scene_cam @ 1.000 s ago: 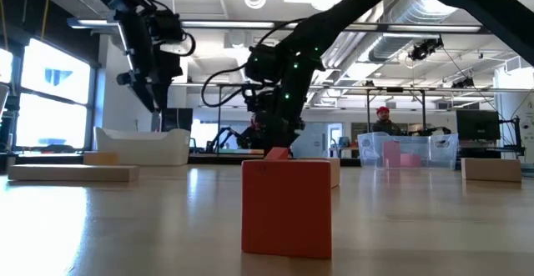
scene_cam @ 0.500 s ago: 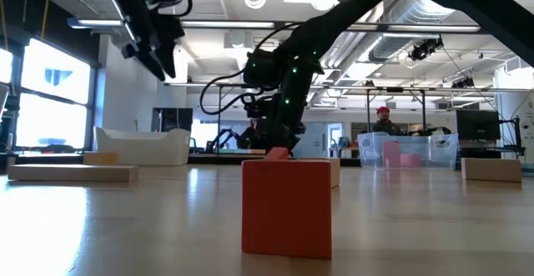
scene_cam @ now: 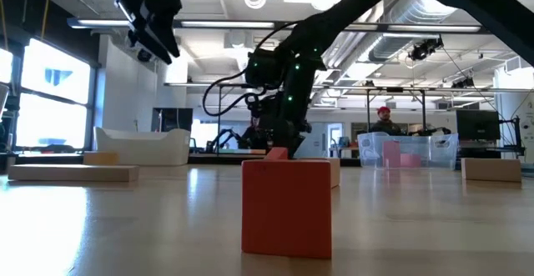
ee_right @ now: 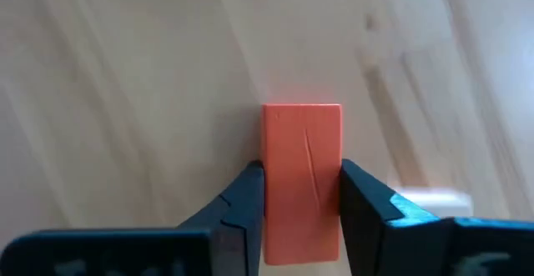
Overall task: Sort & place blocks by color
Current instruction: Put the orange block into the transparent bin, then put the yellow block into the white bin
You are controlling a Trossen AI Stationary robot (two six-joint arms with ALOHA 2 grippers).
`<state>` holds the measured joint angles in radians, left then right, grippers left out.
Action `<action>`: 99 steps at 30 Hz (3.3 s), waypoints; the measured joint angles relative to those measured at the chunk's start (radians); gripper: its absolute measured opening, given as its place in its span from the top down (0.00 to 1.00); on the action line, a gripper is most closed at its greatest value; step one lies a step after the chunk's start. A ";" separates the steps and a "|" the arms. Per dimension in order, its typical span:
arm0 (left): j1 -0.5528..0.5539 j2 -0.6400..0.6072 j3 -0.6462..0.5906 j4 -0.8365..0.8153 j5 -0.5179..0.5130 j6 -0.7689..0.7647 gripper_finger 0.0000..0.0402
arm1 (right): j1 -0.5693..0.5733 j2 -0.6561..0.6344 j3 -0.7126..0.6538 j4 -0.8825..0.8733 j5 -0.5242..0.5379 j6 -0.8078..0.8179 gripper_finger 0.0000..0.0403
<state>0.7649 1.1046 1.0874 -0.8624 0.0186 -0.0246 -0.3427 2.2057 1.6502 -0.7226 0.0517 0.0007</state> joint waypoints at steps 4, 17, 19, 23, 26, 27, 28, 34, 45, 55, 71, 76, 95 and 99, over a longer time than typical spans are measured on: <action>-0.042 0.000 0.000 -0.016 0.004 -0.001 0.46 | 0.015 -0.030 -0.002 -0.046 0.003 0.003 0.77; -0.146 0.000 0.000 -0.014 0.003 0.001 0.46 | 0.104 -0.153 -0.002 -0.240 0.154 0.030 0.77; -0.159 0.000 0.000 -0.015 0.004 0.001 0.46 | 0.112 -0.177 -0.002 -0.272 0.196 0.048 0.77; -0.184 0.001 0.000 -0.019 0.004 0.001 0.46 | 0.123 -0.223 -0.008 -0.344 0.286 0.084 0.77; -0.201 0.001 0.000 -0.045 0.004 0.001 0.46 | 0.123 -0.275 -0.046 -0.367 0.330 0.118 0.77; -0.206 0.001 0.000 -0.055 0.004 0.001 0.46 | 0.123 -0.299 -0.071 -0.364 0.339 0.131 0.77; -0.212 0.001 0.000 -0.065 0.004 0.001 0.46 | 0.121 -0.321 -0.101 -0.360 0.350 0.140 0.77; -0.242 0.002 -0.019 -0.085 0.004 0.028 0.46 | 0.071 -0.488 -0.301 -0.315 0.412 0.234 0.77; -0.313 0.006 -0.027 -0.083 0.004 0.029 0.46 | -0.081 -0.762 -0.549 -0.178 0.474 0.344 0.77; -0.380 0.014 -0.027 -0.040 0.004 0.102 0.46 | -0.328 -0.792 -0.689 -0.018 0.437 0.365 0.77; -0.455 0.184 -0.028 -0.063 0.062 0.303 0.46 | -0.551 -0.792 -0.738 0.033 0.331 0.353 0.76; -0.480 0.264 -0.028 -0.130 0.087 0.316 0.46 | -0.587 -0.792 -0.738 0.032 0.313 0.349 0.64; -0.537 0.361 -0.028 -0.272 0.060 0.288 0.46 | -0.593 -0.792 -0.738 0.033 0.238 0.313 0.51; -0.537 0.420 -0.028 -0.292 0.056 0.272 0.46 | -0.593 -0.792 -0.738 0.033 0.224 0.313 0.51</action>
<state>0.2279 1.5247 1.0595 -1.1546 0.0743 0.2472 -0.9356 1.4139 0.9119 -0.6899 0.2760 0.3134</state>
